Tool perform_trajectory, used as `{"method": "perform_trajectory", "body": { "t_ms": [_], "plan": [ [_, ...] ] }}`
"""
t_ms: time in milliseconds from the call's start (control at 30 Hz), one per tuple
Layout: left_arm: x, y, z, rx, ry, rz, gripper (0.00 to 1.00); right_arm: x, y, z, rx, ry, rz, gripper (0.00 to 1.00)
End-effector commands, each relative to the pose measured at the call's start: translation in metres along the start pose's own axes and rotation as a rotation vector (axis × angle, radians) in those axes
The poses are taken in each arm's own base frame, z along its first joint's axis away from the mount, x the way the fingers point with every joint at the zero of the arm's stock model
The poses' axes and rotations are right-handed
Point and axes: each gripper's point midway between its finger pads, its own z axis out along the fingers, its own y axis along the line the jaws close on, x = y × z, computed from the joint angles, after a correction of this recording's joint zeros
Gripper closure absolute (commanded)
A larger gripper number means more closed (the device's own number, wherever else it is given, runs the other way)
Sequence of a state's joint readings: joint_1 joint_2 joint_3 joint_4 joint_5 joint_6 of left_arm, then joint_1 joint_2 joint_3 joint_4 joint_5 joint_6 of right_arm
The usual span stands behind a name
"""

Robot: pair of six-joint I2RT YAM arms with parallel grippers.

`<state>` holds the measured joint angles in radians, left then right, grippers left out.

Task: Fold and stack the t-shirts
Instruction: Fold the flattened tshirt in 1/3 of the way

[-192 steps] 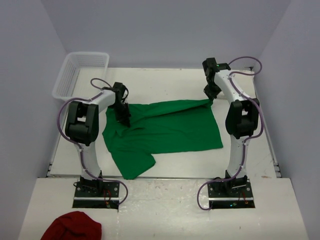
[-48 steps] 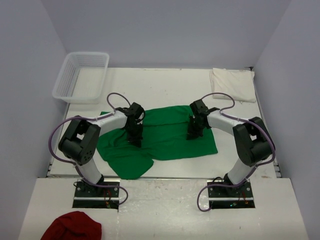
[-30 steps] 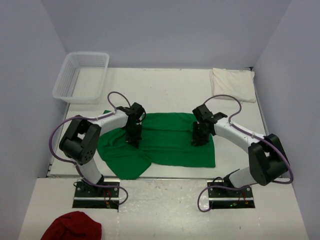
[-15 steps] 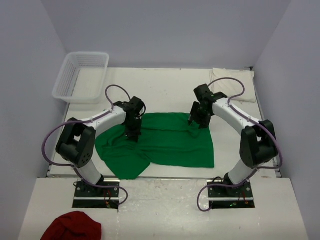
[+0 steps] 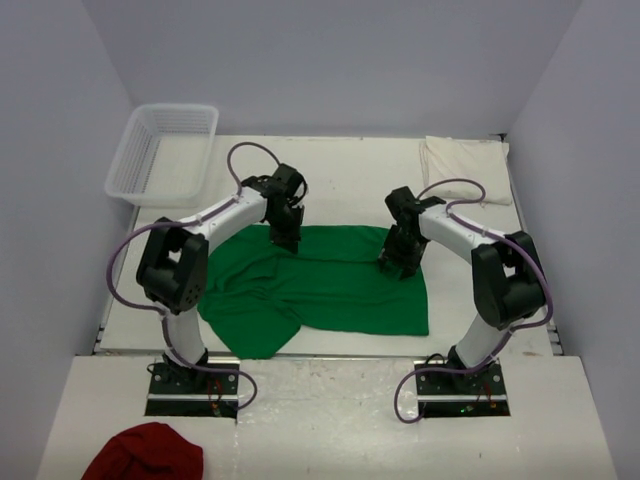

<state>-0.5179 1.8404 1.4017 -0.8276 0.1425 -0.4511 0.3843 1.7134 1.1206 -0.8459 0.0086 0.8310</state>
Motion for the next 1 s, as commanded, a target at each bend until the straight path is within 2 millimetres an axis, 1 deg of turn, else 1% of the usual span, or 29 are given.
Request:
{"method": "perform_trajectory", "body": {
  "t_ms": [0,33,67,133,167,300,533,667,700,733,767,833,967],
  "plan": [
    [-0.023,-0.017,0.007,0.07,-0.012,0.046,1.0,-0.007,0.001,0.001,0.005,-0.019,0.044,0.46],
    [-0.026,-0.021,0.009,0.081,-0.014,0.05,1.0,-0.009,0.001,0.001,0.006,-0.022,0.047,0.46],
    [-0.028,-0.02,0.016,0.077,-0.005,0.051,1.0,-0.014,0.002,0.001,0.003,-0.026,0.056,0.46],
    [-0.036,-0.023,0.02,0.082,-0.011,0.068,1.0,-0.02,0.003,0.0,0.001,-0.03,0.064,0.46],
    [-0.035,-0.022,0.024,0.077,-0.003,0.069,1.0,-0.022,0.003,0.001,0.004,-0.033,0.066,0.46],
    [-0.043,-0.02,0.033,0.07,-0.002,0.078,1.0,-0.029,0.003,0.004,0.011,-0.034,0.079,0.47],
    [-0.051,-0.006,0.05,0.058,0.027,0.035,1.0,-0.032,0.008,0.016,0.024,-0.005,0.073,0.52],
    [-0.054,0.002,0.064,0.032,0.044,0.005,1.0,-0.034,0.011,0.018,0.023,-0.002,0.074,0.57],
    [-0.055,0.006,0.066,0.021,0.048,-0.003,1.0,-0.035,0.012,0.018,0.022,-0.003,0.079,0.58],
    [-0.051,0.008,0.069,0.011,0.066,-0.009,1.0,-0.035,0.012,0.018,0.023,-0.002,0.08,0.62],
    [-0.049,0.011,0.073,0.003,0.077,-0.016,1.0,-0.035,0.013,0.018,0.021,-0.002,0.079,0.74],
    [-0.046,0.013,0.076,-0.002,0.085,-0.019,1.0,-0.035,0.013,0.018,0.023,0.003,0.08,0.85],
    [-0.04,0.017,0.081,-0.01,0.098,-0.025,1.0,-0.035,0.011,0.018,0.031,-0.003,0.082,0.87]
  ]
}}
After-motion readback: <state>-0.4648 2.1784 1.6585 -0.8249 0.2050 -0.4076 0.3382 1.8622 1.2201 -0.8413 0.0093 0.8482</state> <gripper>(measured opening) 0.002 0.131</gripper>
